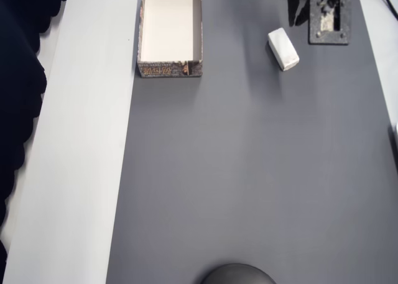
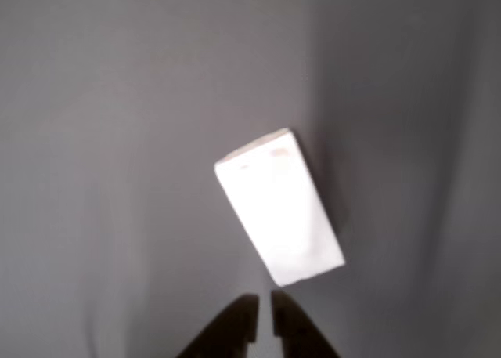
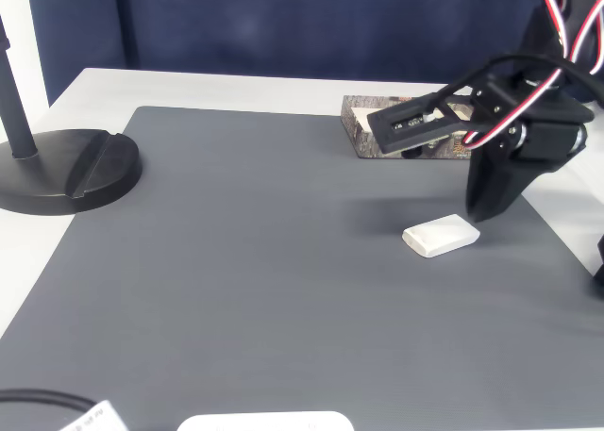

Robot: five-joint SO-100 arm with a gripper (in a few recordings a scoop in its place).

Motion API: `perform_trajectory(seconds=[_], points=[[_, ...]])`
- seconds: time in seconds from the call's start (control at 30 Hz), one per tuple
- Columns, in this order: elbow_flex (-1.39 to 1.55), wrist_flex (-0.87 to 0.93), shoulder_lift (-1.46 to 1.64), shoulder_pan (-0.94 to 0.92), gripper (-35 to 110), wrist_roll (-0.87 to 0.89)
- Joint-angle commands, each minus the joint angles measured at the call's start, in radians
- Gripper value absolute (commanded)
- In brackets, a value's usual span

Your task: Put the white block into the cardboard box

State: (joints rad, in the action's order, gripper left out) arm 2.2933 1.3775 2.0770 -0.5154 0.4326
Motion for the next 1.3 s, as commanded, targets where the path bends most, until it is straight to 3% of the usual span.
perform_trajectory(seconds=[0.0,0.27,0.77,1.03,1.27], points=[[-0.058,-0.008,0.002,-0.012,-2,0.020],[-0.064,-0.035,-0.002,-0.028,-2,0.342],[-0.052,-0.075,-0.005,-0.025,-2,0.414],[-0.052,-0.104,-0.009,-0.035,-2,0.615],[-0.035,-0.103,-0.012,-0.049,-2,0.675]])
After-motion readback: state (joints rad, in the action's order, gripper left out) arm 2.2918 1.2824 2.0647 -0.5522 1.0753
